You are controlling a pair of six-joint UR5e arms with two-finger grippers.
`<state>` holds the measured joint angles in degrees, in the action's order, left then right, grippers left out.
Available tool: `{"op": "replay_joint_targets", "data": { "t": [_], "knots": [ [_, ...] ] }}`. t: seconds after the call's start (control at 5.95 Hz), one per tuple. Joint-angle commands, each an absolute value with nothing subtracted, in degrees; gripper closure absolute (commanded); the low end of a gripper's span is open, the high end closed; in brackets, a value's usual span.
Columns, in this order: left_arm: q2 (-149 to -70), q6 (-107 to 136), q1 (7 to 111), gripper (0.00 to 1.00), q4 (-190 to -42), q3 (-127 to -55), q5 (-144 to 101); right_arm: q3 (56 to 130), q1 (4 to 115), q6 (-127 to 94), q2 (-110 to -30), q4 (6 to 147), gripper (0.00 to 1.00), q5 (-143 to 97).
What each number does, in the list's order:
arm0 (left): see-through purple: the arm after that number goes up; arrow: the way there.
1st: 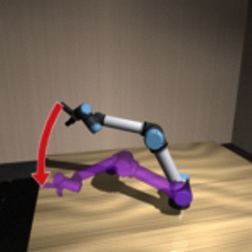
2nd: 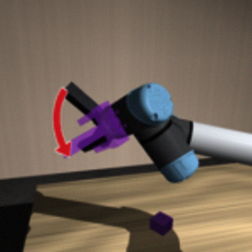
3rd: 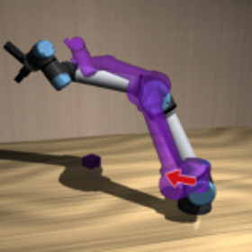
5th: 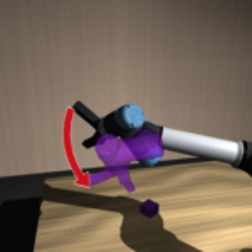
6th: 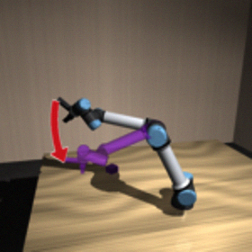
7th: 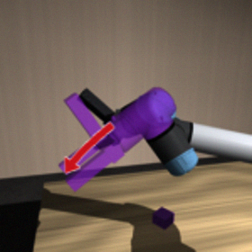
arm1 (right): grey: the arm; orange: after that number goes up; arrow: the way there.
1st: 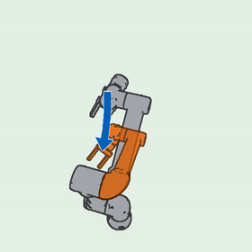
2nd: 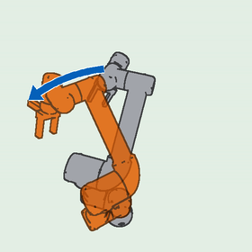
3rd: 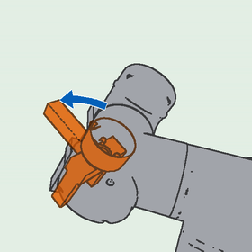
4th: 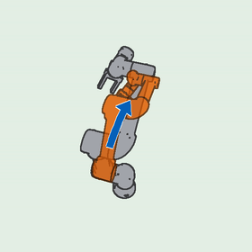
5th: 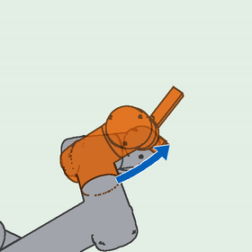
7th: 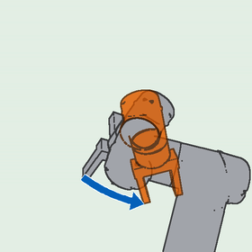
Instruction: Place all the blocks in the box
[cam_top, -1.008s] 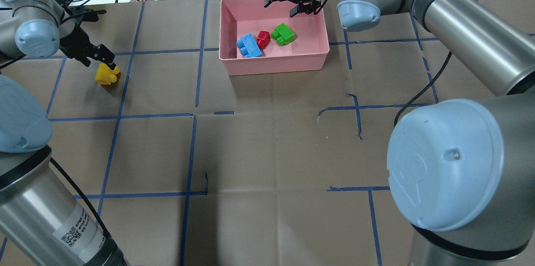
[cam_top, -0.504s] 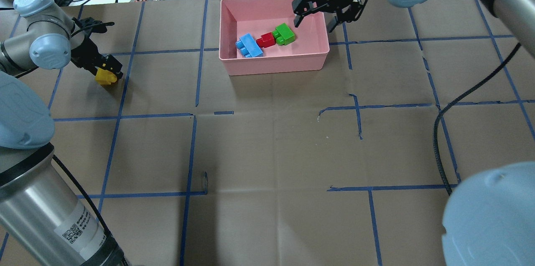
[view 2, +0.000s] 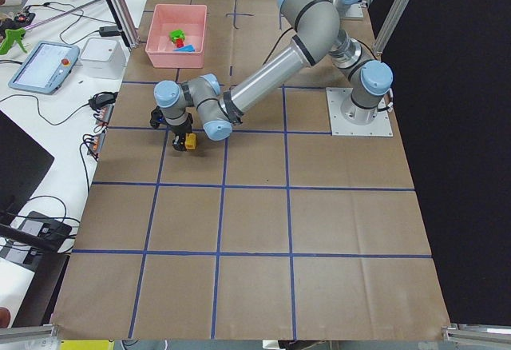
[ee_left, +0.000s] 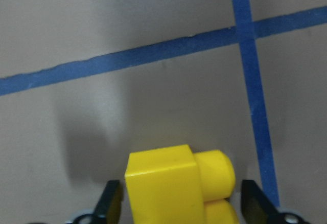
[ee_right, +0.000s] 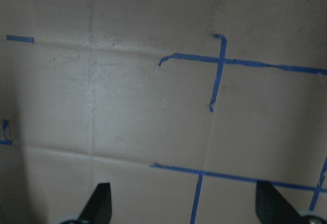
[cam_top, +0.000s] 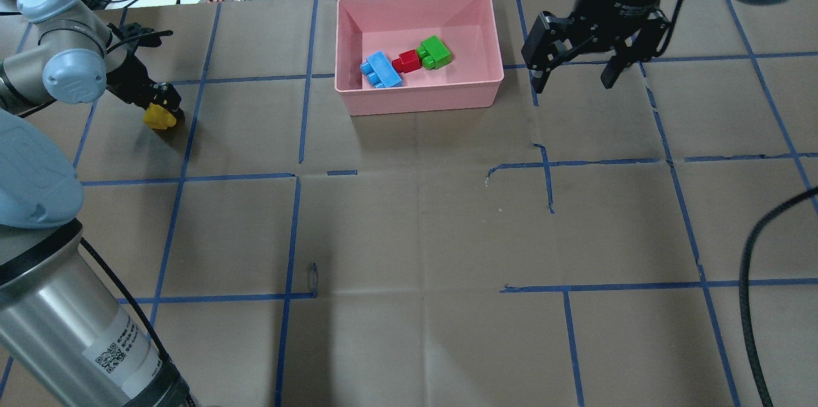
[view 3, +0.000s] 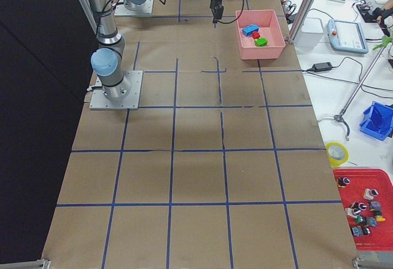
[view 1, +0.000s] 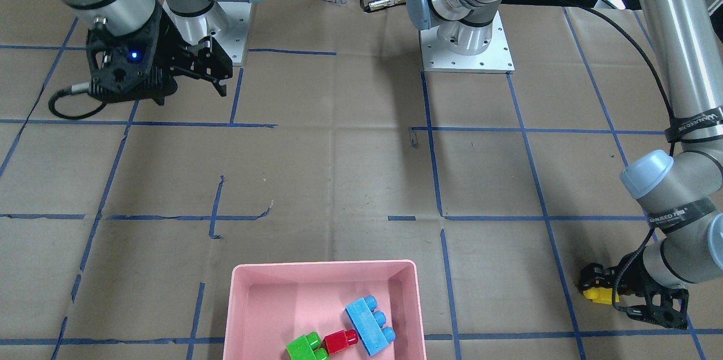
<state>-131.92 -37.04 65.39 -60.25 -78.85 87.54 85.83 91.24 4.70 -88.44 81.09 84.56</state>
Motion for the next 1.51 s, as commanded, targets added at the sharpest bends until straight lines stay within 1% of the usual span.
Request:
{"op": "replay_joint_targets", "data": {
  "t": [0.0, 0.17, 0.5, 0.67, 0.84, 1.18, 1.34],
  "knots": [
    [-131.05, -37.0, 65.39, 0.8, -60.21, -78.31, 87.45, 94.71, 91.41, 0.9, -96.58, 80.86, 0.0, 89.53],
    [-128.78, -37.26, 65.56, 0.86, -61.42, -75.44, 87.45, 96.31, 91.58, -3.65, -96.59, 80.69, 0.0, 89.21],
    [-122.55, -36.57, 67.84, 0.87, -78.22, -66.93, 88.15, 96.51, 91.76, -4.04, -96.33, 82.61, 0.0, 89.38],
    [-121.82, -33.43, 68.63, 0.87, -85.88, -61.84, 88.15, 96.33, 91.76, -4.04, -96.33, 82.7, 0.0, 89.38],
    [-122.43, -28.18, 71.6, 0.87, -89.52, -57.79, 87.98, 96.07, 91.76, -4.04, -96.42, 82.71, 0.0, 89.3],
    [-124.09, -12.23, 83.96, 0.87, -89.91, -55.9, 86.76, 96.07, 91.67, -3.96, -96.59, 82.7, 0.0, 89.21],
    [-126.1, -3.69, 88.2, 0.87, -89.74, -54.16, 82.57, 96.06, 91.67, -3.96, -96.59, 82.79, 0.0, 88.77]
  ]
}}
